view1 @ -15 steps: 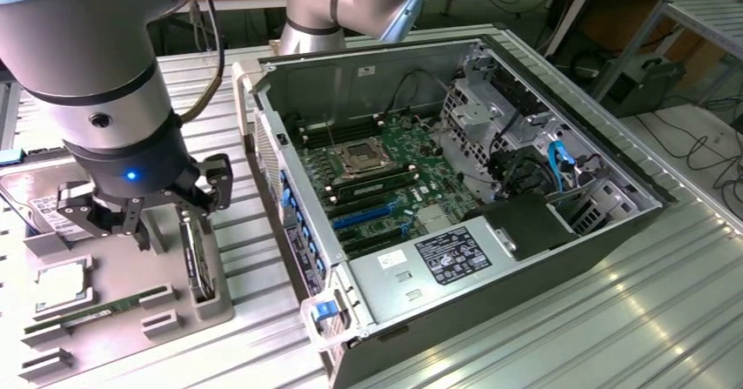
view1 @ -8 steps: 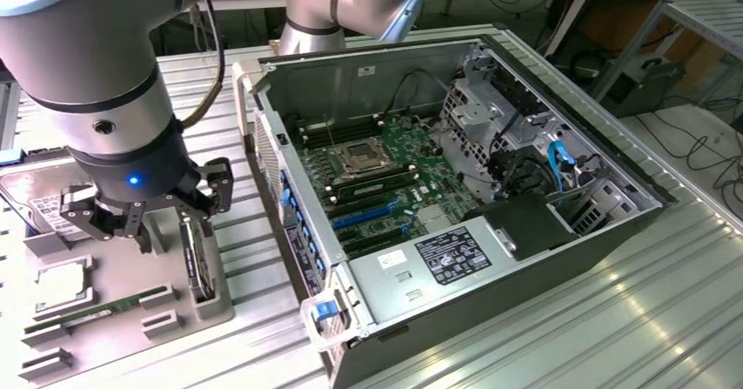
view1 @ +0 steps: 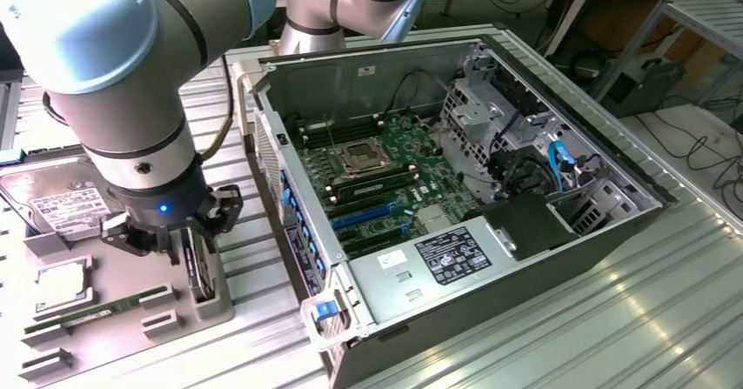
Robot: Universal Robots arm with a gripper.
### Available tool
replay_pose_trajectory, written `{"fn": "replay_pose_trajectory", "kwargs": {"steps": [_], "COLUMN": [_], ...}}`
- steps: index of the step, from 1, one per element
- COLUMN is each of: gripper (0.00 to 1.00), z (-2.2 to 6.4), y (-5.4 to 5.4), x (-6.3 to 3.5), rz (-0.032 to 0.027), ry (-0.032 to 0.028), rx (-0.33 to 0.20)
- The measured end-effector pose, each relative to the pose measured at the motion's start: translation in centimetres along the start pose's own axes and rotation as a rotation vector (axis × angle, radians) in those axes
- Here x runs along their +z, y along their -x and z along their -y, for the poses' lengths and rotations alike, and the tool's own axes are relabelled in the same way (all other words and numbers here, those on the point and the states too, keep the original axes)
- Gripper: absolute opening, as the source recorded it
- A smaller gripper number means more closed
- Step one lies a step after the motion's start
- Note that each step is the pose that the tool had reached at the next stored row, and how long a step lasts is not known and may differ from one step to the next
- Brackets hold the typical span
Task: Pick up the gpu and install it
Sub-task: 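Pick up the gpu and move the gpu toward the slot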
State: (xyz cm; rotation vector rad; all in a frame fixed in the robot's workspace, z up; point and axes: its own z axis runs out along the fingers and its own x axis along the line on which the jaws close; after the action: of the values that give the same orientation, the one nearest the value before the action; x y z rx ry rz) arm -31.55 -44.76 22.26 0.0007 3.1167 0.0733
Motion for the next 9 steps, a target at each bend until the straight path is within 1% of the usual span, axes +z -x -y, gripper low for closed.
{"fn": "replay_pose_trajectory", "kwargs": {"steps": [1,2,4,6,7,9], "gripper": [0.31,0.27,0.27,0.27,0.27,0.27], "z": [0.0,0.01,0.01,-0.07,-0.08,-0.09], "y": [0.1,0.1,0.1,0.2,0.2,0.2], "x": [0.08,0.14,0.15,-1.42,-1.73,-1.91], "rz": [-0.0002,-0.0001,0.0,0.0,-0.0001,0.0], "ry": [-0.0002,0.0,0.0,0.0,-0.0001,0.0], "rx": [0.0,0.0,0.0,0.0,0.0,0.0]}}
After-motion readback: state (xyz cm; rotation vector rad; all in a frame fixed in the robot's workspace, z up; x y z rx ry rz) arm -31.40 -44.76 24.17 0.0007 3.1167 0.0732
